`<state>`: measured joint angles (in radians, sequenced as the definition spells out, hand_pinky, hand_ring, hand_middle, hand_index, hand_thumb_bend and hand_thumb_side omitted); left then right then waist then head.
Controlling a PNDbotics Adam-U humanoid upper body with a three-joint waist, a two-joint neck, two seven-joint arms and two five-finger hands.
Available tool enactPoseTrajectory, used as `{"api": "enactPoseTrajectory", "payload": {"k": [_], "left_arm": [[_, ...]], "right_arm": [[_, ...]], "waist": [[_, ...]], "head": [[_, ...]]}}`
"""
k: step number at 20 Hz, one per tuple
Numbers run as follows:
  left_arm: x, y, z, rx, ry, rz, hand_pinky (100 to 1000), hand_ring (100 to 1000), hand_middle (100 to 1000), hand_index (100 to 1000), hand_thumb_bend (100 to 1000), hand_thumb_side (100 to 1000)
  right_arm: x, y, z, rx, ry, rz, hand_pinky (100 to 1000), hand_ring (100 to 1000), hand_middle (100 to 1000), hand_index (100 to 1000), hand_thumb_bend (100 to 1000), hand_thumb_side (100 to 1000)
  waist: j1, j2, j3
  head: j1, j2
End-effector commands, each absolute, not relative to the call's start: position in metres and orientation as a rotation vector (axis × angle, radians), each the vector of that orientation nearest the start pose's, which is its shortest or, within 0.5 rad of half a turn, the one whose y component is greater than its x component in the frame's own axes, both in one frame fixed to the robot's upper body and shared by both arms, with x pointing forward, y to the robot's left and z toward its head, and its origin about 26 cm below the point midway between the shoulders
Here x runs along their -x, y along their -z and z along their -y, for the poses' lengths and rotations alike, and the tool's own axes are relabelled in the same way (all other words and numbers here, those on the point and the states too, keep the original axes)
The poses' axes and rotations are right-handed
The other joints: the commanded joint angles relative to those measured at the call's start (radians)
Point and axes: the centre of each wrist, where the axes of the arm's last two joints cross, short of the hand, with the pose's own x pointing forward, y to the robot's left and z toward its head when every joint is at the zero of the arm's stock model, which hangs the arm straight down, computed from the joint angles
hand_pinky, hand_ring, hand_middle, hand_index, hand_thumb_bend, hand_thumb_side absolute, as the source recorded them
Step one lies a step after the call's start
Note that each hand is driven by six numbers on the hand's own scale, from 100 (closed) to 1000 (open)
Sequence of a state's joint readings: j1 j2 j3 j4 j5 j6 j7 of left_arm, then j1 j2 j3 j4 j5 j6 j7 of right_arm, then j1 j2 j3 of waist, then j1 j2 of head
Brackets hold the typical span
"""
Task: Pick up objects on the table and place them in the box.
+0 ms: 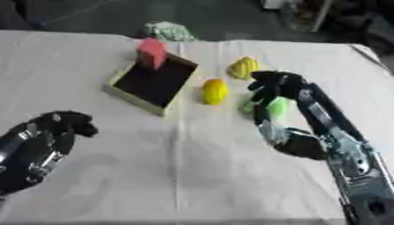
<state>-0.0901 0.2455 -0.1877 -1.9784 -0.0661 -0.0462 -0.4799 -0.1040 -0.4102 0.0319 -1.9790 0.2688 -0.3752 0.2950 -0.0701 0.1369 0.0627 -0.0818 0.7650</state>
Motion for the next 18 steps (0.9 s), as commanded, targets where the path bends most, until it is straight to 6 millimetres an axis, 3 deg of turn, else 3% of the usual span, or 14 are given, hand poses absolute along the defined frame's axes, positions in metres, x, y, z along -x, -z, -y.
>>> {"api": "enactPoseTrajectory", "payload": {"k": [1,12,18], "left_arm": [[-0.27,-0.127,-0.222,0.266,0.94,1.942,753,727,636,806,100,573],[-0.27,-0.126,-0.222,0.267,0.955,1.934,753,727,636,806,100,573],[-0.27,-0.127,-0.221,0.277,0.961,1.936,753,726,634,807,100,574]], "right_arm": [[-0.279,-0.168,0.295,0.365,-1.216,2.203,599,732,764,915,100,250],[-0.307,-0.195,0.332,0.579,-1.61,1.918,789,903,895,981,100,172],[-0.329,-0.215,0.363,0.718,-1.734,1.752,868,956,928,1000,100,213]], "waist": [[-0.001,-0.014,0.003],[-0.008,-0.018,0.014],[-0.005,-0.016,0.025]], "head": [[-0.007,0.005],[-0.017,0.005],[-0.029,0.005]]}}
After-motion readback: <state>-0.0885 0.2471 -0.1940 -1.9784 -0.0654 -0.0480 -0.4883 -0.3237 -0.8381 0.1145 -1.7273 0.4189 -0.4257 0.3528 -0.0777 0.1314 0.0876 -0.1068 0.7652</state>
